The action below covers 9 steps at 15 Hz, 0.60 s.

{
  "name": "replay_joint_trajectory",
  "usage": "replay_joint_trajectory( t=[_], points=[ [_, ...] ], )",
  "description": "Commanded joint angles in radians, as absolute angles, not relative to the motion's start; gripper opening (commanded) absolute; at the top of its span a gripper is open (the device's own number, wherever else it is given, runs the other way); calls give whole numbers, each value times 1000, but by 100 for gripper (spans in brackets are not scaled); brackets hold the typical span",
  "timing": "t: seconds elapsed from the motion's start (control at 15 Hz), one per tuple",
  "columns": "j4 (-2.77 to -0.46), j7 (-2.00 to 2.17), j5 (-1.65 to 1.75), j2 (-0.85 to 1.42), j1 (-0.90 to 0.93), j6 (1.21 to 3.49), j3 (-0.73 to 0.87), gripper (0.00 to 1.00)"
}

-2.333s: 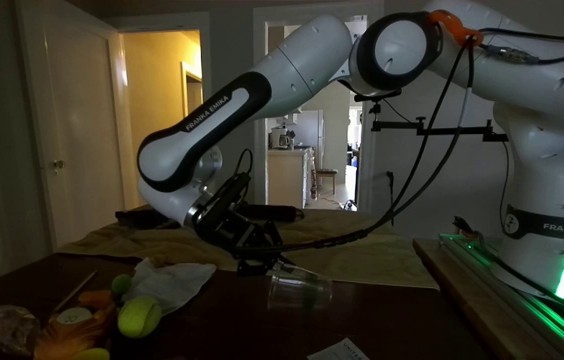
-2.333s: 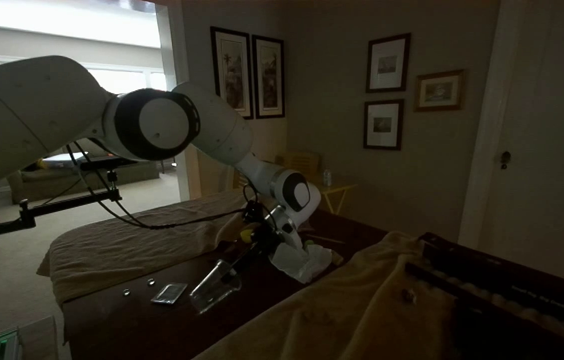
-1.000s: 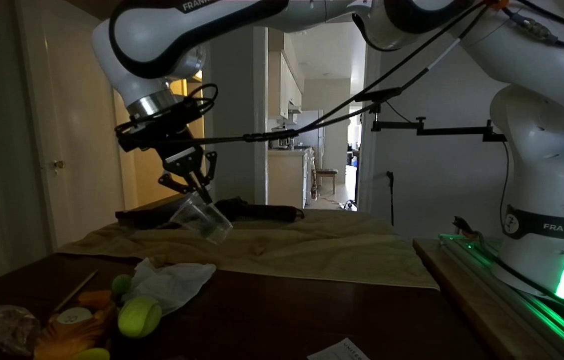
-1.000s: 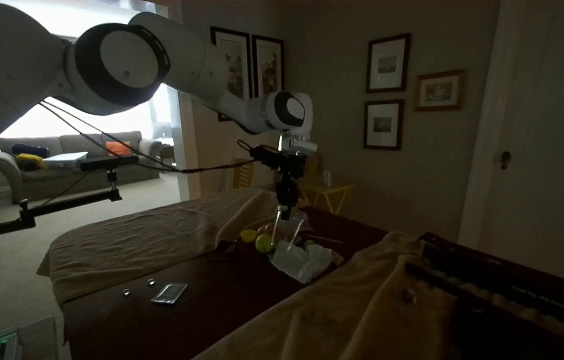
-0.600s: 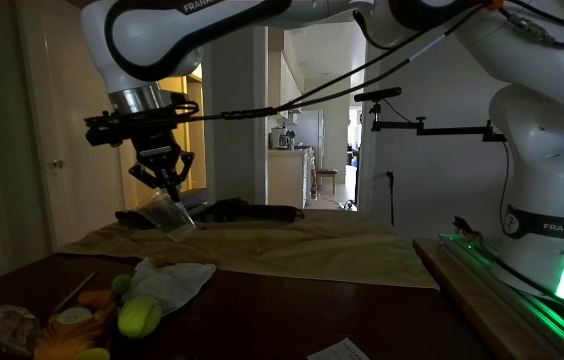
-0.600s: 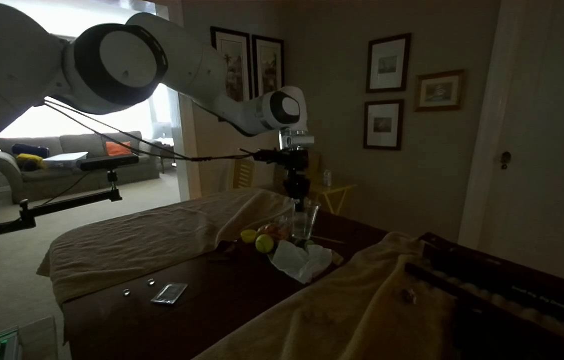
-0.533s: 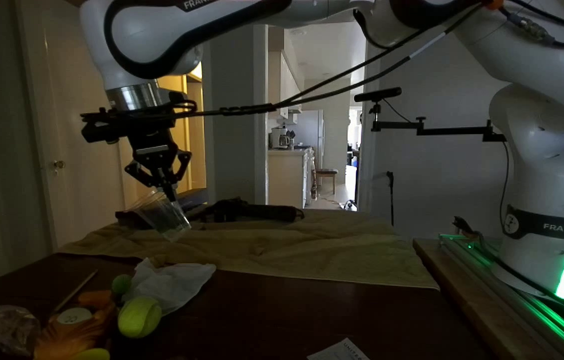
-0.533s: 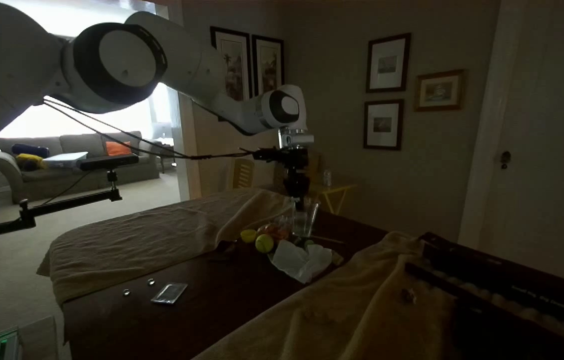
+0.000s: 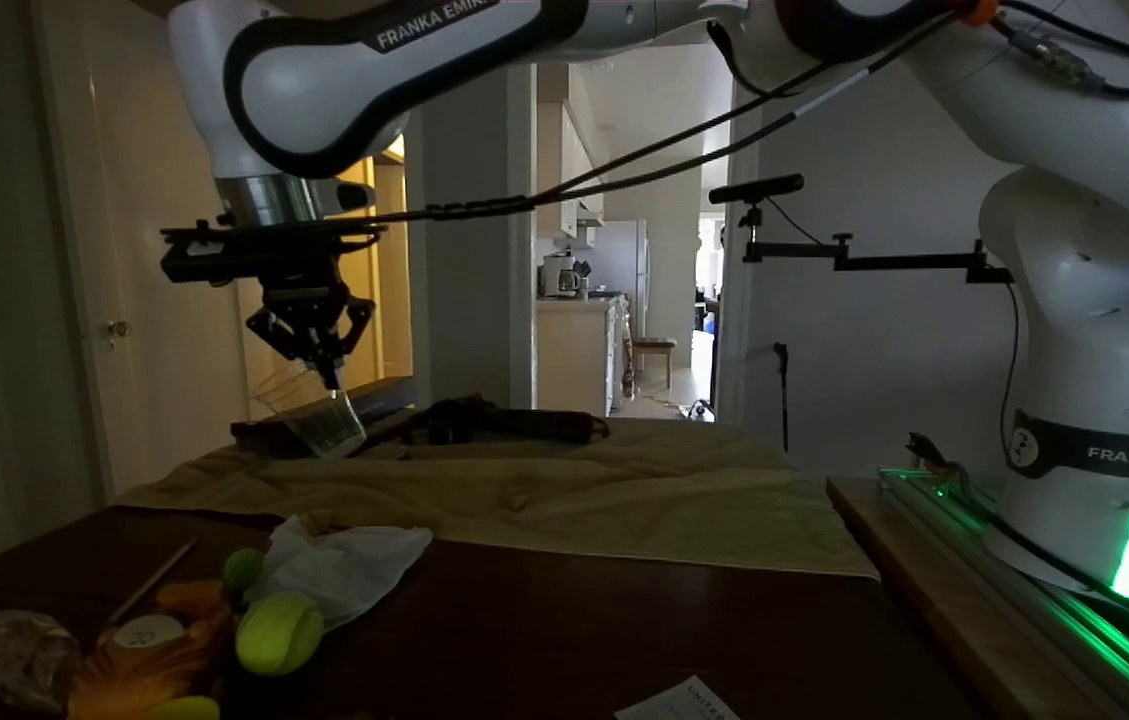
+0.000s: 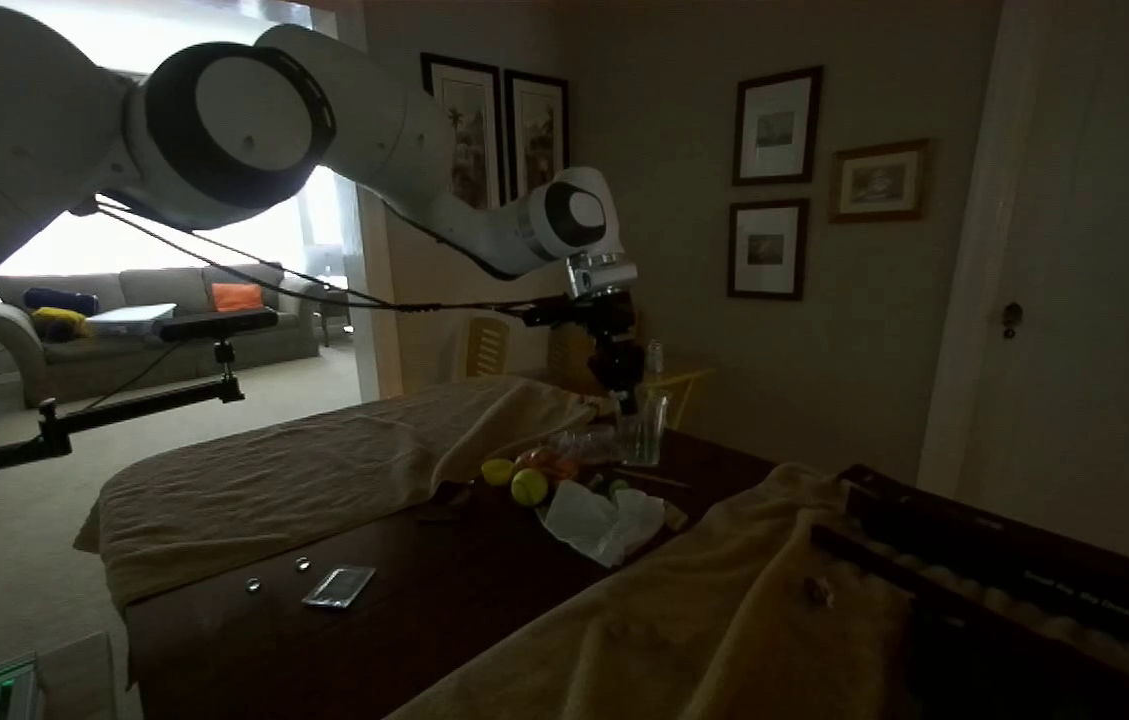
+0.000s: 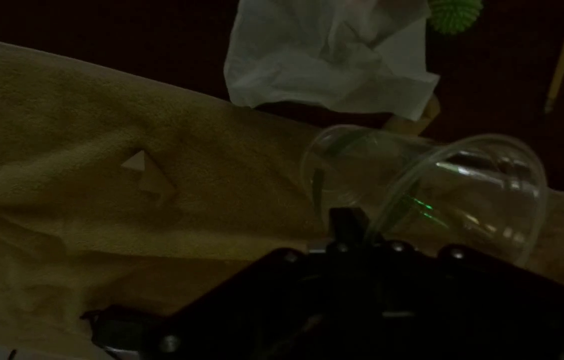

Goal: Put the cup upright, then put the green ball and the yellow bowl in the cup

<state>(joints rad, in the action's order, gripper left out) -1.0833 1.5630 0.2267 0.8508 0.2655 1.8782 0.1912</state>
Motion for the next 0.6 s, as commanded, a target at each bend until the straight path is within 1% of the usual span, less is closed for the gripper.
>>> replay_joint_trajectory(
  t=[0.0,0.2,0.53],
  points=[
    [-1058,1689,286,889,271,1955,220,1],
    [-1046,1739,284,915,253,2020,225,1],
    [-1057,1725,242,930,203,2219,198,1]
  ],
)
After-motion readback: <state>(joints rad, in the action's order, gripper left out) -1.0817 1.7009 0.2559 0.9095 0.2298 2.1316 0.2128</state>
